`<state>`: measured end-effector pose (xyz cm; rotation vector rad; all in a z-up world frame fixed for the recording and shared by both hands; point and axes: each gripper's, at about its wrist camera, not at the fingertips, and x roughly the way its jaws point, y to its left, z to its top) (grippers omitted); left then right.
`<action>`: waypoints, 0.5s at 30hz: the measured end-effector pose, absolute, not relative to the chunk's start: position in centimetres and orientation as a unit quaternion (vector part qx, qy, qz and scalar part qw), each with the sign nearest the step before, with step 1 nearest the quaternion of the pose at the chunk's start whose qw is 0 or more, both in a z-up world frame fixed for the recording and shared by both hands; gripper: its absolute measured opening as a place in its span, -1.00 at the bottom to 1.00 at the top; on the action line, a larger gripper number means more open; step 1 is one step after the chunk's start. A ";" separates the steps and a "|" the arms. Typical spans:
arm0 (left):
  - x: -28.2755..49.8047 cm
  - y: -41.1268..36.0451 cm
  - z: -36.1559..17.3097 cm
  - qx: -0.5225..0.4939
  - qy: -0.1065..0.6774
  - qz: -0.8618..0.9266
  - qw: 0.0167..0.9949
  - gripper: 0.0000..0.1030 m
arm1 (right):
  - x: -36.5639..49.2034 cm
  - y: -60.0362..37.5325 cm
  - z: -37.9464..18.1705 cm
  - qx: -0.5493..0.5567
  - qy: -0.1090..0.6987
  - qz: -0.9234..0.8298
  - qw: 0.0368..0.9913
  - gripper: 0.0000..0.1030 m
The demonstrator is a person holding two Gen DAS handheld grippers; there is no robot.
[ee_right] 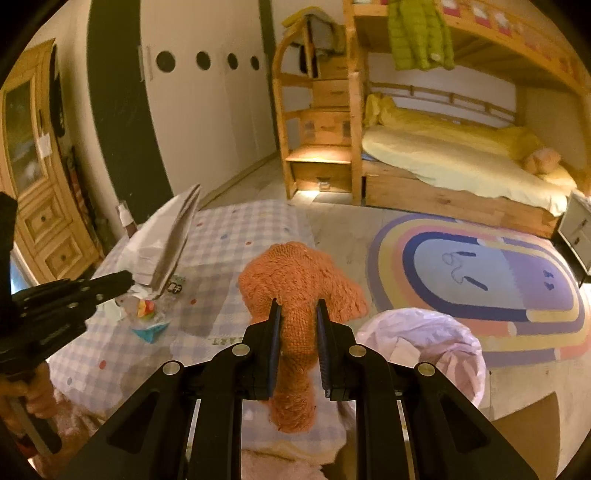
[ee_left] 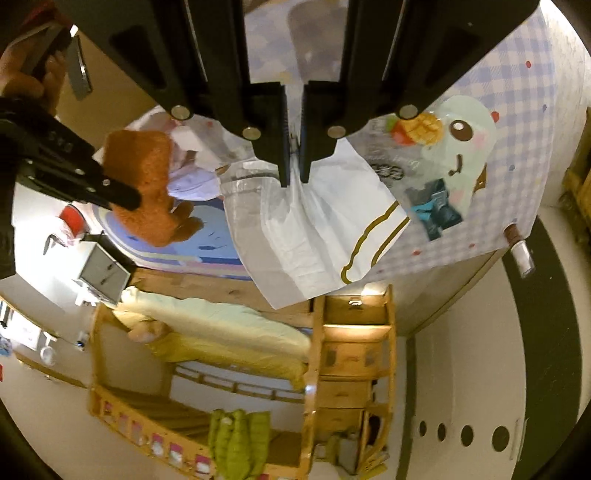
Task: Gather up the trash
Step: 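Carry glove and paper sheet over the bin and open both grippers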
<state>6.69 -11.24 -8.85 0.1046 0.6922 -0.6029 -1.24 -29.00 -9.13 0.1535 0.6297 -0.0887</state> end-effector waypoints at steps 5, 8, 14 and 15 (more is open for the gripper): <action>5.3 -15.2 -8.6 0.072 0.325 -0.322 0.886 -0.94 | -3.4 -31.3 -9.0 0.086 0.306 -0.074 0.945 -0.65; 4.7 -17.6 -9.2 0.084 0.326 -0.343 0.877 -0.94 | -4.4 -33.1 -9.2 0.092 0.307 -0.102 0.942 -0.65; 4.4 -23.4 -10.7 0.103 0.337 -0.388 0.852 -0.94 | -5.8 -36.6 -10.3 0.109 0.315 -0.151 0.931 -0.64; 4.6 -24.7 -11.0 0.107 0.340 -0.397 0.846 -0.94 | -6.0 -37.4 -10.7 0.113 0.318 -0.159 0.928 -0.64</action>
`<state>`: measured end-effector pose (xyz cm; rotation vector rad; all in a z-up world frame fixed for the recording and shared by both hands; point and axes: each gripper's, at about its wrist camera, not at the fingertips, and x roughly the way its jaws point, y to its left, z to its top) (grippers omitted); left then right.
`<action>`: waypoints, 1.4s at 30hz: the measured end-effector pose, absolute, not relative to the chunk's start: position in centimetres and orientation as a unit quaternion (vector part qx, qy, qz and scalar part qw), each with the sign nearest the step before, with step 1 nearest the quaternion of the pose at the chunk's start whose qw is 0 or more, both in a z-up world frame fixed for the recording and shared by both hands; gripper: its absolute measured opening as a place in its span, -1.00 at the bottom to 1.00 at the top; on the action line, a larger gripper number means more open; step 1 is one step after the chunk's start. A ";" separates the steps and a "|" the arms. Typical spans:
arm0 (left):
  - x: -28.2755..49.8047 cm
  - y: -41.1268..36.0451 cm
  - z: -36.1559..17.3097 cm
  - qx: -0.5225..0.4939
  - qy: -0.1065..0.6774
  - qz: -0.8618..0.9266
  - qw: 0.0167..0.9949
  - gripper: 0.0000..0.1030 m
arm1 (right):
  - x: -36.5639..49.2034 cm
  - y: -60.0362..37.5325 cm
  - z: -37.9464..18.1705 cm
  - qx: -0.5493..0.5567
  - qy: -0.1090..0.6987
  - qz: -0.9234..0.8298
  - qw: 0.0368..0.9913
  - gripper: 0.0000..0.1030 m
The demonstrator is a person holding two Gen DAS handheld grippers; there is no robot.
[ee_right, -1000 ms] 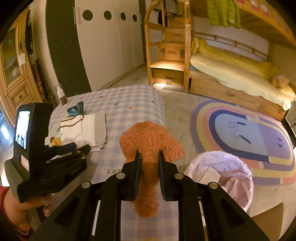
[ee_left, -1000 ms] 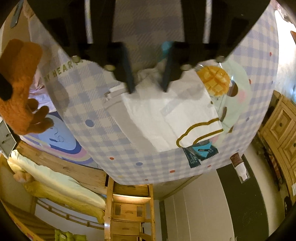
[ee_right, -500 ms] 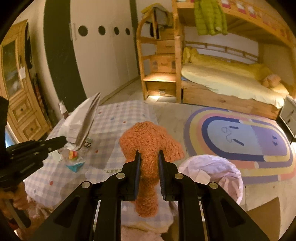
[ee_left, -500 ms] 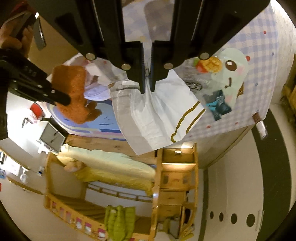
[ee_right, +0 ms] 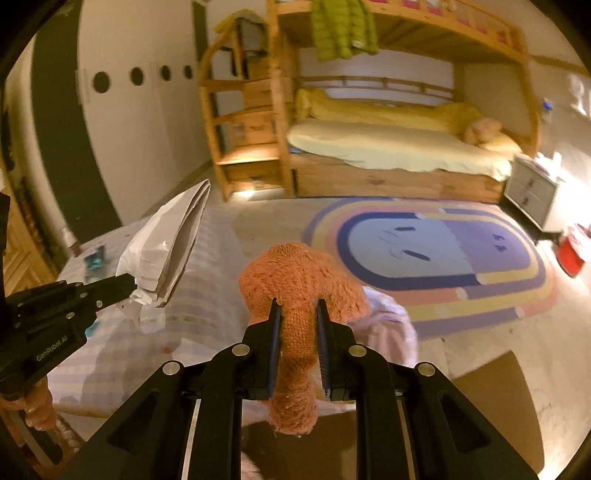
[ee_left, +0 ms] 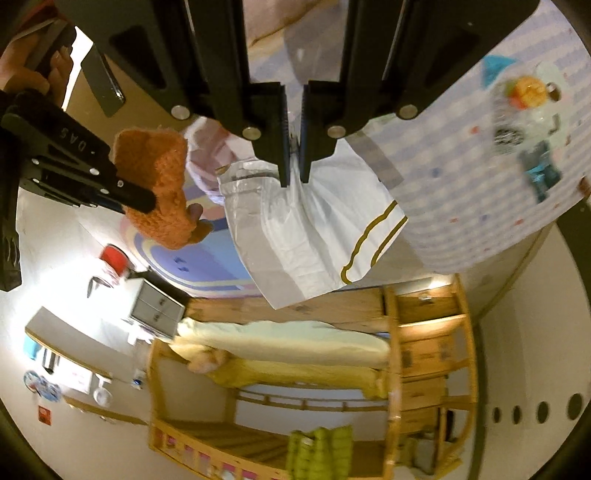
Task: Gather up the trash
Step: 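Carry glove and paper sheet over the bin and open both grippers, then move both open grippers back over the table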
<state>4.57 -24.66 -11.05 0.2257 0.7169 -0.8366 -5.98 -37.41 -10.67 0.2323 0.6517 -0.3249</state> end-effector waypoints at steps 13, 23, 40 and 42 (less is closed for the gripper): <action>7.5 -33.1 -14.7 0.128 0.368 -0.434 0.812 -0.89 | -3.6 -43.7 -15.0 0.170 0.334 -0.177 0.910 -0.58; 9.3 -32.0 -15.4 0.119 0.381 -0.417 0.816 -0.33 | -2.2 -45.0 -16.9 0.192 0.346 -0.195 0.898 -0.18; 6.2 -19.4 -10.8 0.094 0.362 -0.331 0.867 -0.21 | -5.4 -37.3 -9.7 0.145 0.306 -0.142 0.930 -0.18; 5.7 -17.9 -10.6 0.094 0.361 -0.318 0.872 -0.16 | -5.3 -35.9 -9.3 0.137 0.308 -0.128 0.933 -0.18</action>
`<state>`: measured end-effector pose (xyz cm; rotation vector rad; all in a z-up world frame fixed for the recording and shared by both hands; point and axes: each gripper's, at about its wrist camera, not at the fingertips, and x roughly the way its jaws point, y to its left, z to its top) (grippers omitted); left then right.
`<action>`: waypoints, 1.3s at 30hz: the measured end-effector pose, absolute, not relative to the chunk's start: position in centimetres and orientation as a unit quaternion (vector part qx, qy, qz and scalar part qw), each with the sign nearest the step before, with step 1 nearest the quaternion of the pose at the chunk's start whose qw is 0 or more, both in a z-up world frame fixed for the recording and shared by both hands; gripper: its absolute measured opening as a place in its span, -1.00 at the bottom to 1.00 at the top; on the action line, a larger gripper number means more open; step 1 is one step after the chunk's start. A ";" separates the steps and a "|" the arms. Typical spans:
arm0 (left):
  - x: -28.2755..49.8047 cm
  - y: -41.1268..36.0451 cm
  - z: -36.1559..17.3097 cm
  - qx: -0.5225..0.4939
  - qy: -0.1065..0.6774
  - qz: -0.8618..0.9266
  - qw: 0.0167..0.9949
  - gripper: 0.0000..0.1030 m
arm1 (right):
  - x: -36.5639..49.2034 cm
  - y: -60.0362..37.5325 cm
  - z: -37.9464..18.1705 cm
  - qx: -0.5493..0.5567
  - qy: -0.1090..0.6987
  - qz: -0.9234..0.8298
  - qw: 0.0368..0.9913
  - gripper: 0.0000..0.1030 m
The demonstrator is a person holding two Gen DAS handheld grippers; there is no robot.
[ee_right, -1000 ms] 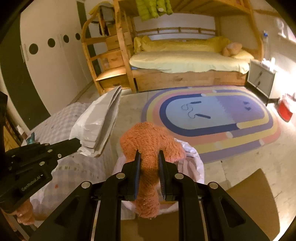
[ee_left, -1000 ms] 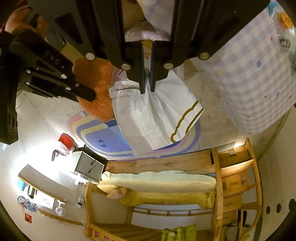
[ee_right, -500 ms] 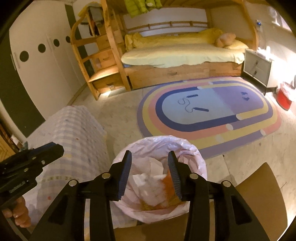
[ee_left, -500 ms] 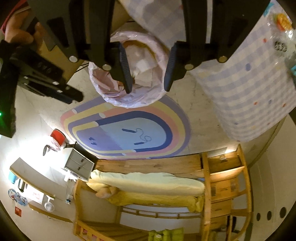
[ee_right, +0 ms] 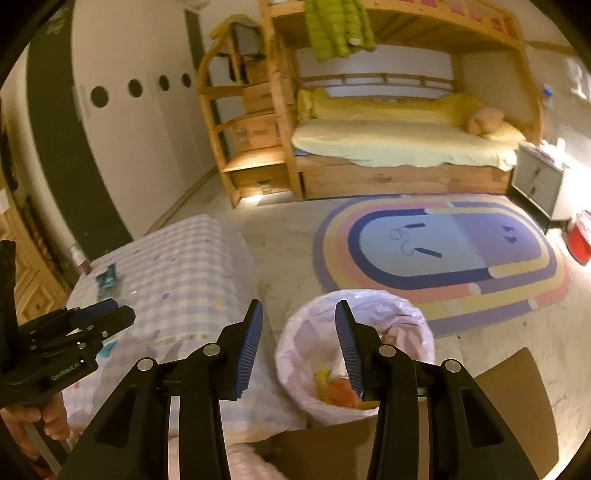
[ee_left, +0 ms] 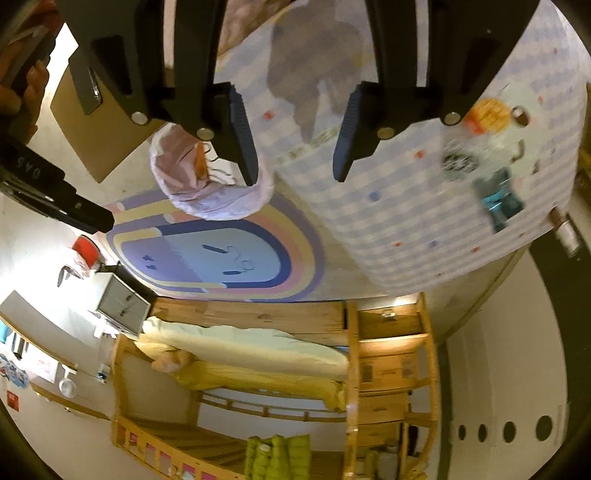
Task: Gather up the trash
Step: 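Move both open grippers back over the table, then grasp the clear mango snack bag with the right gripper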
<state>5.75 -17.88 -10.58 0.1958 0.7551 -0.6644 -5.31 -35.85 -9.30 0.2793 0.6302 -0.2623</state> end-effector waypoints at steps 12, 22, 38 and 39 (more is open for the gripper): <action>5.2 -7.6 -10.9 0.063 0.366 -0.221 0.902 0.06 | -1.4 -25.8 -9.0 0.073 0.335 -0.009 0.939 -0.18; 7.1 2.1 -11.9 0.032 0.372 -0.111 0.921 0.26 | 3.1 -16.3 -10.5 0.021 0.358 0.073 0.931 0.02; 9.7 9.0 -15.3 -0.009 0.399 -0.062 0.915 0.29 | 9.3 -6.6 -16.1 -0.058 0.400 0.078 0.911 0.58; 9.8 8.9 -15.4 -0.010 0.400 -0.063 0.914 0.29 | 9.7 -6.2 -16.5 -0.062 0.404 0.073 0.910 0.60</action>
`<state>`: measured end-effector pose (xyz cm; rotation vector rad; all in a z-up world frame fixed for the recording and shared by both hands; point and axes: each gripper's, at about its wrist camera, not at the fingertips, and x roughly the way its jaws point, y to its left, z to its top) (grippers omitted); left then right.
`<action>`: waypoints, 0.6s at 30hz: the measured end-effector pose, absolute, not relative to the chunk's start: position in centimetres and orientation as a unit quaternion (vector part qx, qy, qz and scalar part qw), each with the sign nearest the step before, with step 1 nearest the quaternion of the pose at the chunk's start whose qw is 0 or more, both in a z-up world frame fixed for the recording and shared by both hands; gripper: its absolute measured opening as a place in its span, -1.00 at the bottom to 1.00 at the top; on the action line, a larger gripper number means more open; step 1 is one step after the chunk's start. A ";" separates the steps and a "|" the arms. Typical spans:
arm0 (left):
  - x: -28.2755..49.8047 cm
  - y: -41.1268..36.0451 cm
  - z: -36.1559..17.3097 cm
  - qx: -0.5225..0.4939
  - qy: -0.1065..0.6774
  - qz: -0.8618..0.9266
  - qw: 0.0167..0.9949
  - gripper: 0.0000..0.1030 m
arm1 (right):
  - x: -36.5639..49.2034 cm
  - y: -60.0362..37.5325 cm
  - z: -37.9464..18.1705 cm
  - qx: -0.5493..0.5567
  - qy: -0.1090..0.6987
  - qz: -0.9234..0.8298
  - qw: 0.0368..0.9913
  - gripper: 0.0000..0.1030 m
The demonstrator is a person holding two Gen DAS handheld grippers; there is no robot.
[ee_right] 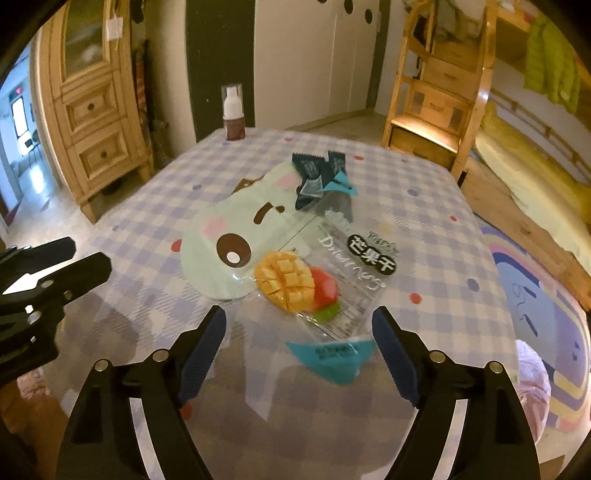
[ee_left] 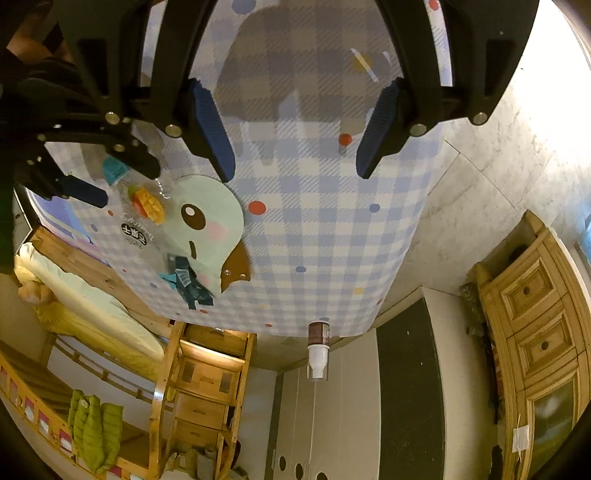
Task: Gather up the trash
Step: 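Grasp the clear mango snack bag with the right gripper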
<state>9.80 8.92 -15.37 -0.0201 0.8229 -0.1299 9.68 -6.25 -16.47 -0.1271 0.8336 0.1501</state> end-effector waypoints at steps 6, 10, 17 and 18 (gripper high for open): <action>10.2 8.9 -15.7 -0.013 0.403 -0.065 0.913 0.29 | 10.3 -6.1 -17.4 -0.056 0.409 0.074 0.908 0.68; 10.2 8.8 -15.9 -0.010 0.405 -0.067 0.912 0.29 | 10.6 -6.8 -17.3 -0.037 0.410 0.080 0.908 0.42; 9.6 8.1 -15.7 -0.001 0.403 -0.065 0.913 0.29 | 9.9 -6.4 -17.2 -0.045 0.399 0.104 0.910 -0.37; 9.6 8.0 -15.6 0.000 0.402 -0.065 0.913 0.29 | 9.8 -6.6 -17.1 -0.041 0.398 0.104 0.910 -0.43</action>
